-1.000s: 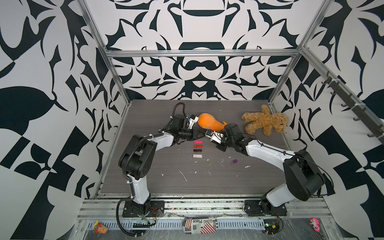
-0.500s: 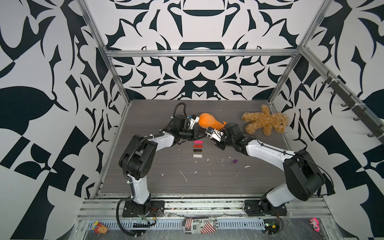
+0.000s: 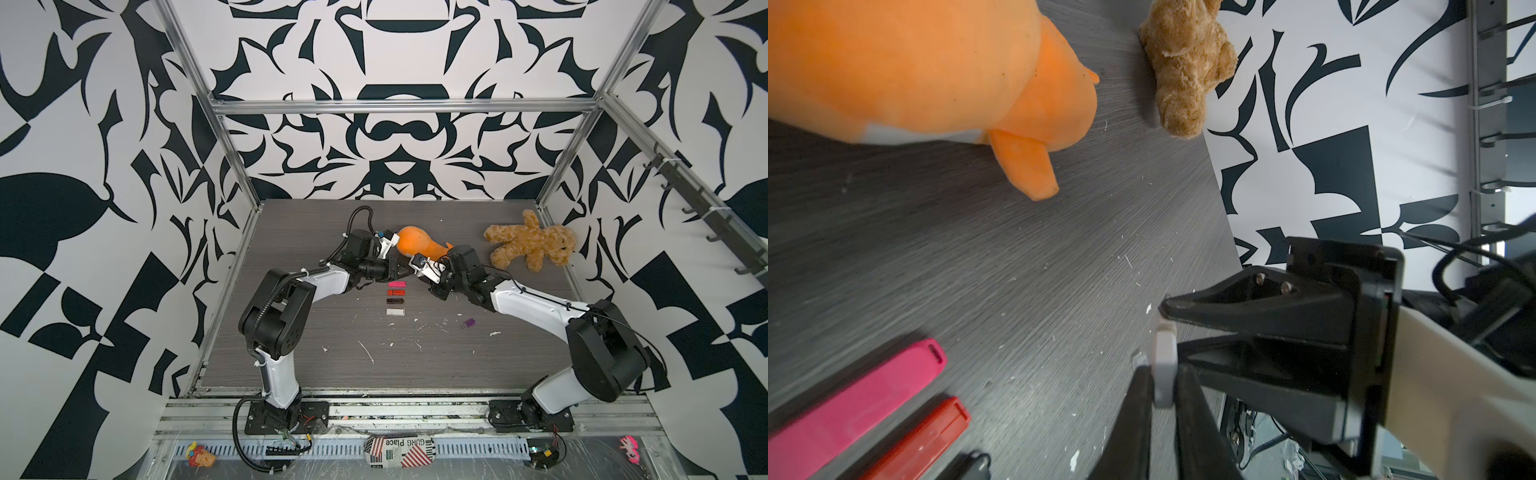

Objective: Close the usb drive cover
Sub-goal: Close the cover of the USB drive.

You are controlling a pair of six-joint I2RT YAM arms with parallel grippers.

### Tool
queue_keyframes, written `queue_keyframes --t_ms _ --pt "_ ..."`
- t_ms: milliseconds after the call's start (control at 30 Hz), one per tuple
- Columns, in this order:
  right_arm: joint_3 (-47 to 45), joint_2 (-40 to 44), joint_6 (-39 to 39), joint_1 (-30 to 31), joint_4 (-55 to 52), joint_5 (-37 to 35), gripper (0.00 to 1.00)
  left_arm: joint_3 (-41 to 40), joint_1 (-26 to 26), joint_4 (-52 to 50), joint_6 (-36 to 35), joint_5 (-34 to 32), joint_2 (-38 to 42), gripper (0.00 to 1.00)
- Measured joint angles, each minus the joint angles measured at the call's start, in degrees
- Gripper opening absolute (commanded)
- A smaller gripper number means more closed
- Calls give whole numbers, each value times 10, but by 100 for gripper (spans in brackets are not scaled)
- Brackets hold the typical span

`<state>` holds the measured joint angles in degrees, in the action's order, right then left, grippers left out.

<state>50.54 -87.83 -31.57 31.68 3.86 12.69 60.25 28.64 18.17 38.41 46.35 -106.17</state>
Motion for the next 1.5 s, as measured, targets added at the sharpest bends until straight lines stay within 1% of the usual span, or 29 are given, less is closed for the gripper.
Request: queue_keyframes --t_ms 267,633,800,1000,1500 --pt "0 0 -2 2 3 -1 9 0 0 0 -1 0 -1 14" --pt "0 -3 -75 0 7 18 8 0 0 -18 -27 10 -1 14" --pt "0 -12 -88 -3 15 34 8 0 -1 -29 -35 9 -1 14" --pt "0 -16 -85 -5 25 41 7 3 -2 -35 -42 10 -2 14" --pt "3 -29 -35 -9 45 48 6 19 -2 -47 -68 1 -10 13"
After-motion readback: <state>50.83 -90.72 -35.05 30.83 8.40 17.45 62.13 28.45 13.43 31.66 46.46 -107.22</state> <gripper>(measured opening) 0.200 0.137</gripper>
